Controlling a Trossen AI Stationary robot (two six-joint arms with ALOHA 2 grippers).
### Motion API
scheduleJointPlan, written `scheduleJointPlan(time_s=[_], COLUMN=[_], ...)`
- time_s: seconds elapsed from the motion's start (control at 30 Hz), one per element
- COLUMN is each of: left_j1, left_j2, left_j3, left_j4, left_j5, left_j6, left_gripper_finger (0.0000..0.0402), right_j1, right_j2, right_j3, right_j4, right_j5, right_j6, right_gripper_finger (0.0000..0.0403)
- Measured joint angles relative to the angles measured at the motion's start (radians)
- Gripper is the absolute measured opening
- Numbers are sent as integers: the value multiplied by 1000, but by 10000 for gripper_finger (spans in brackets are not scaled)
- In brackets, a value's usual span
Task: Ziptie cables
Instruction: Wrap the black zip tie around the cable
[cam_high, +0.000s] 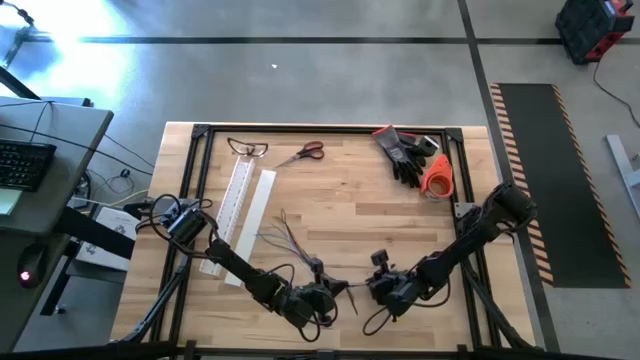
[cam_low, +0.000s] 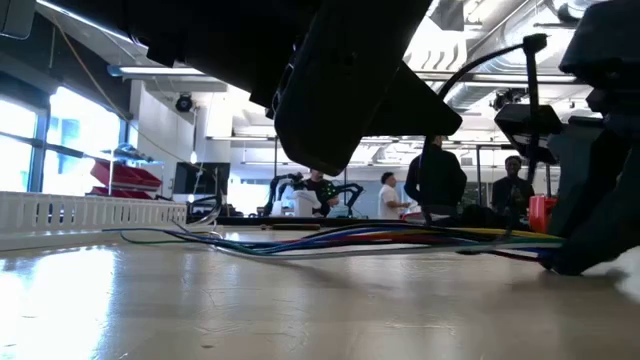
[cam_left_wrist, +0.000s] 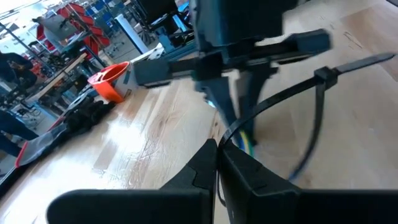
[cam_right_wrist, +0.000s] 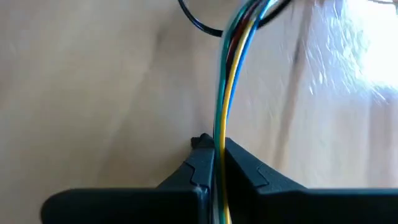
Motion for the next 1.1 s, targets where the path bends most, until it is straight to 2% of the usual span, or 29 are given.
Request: scheduleJointPlan(time_s=[0.2, 0.43, 0.63, 0.9, 1.1], left_j1=[4, 17, 23, 22, 22], left_j2=[0, 0, 0, 0, 0], left_j3=[0, 0, 0, 0, 0], left_j4=[-21, -46, -51, -81, -90], left_j5=[45, 65, 110, 116, 118], left_j6=[-42, -76, -77, -99, -112], left_gripper_finger=[0, 0, 0, 0, 0], right_j1=[9, 28, 30, 63, 101], right_j2=[-86, -151, -155, -156, -199], right_j3=[-4, -4, -4, -3, -3], right_j4=[-140, -122, -185, -339, -290], right_j5=[30, 18, -5, 42, 42], right_j6=[-43, -114, -98, -43, -40], right_gripper_finger=[2, 1, 0, 0, 0])
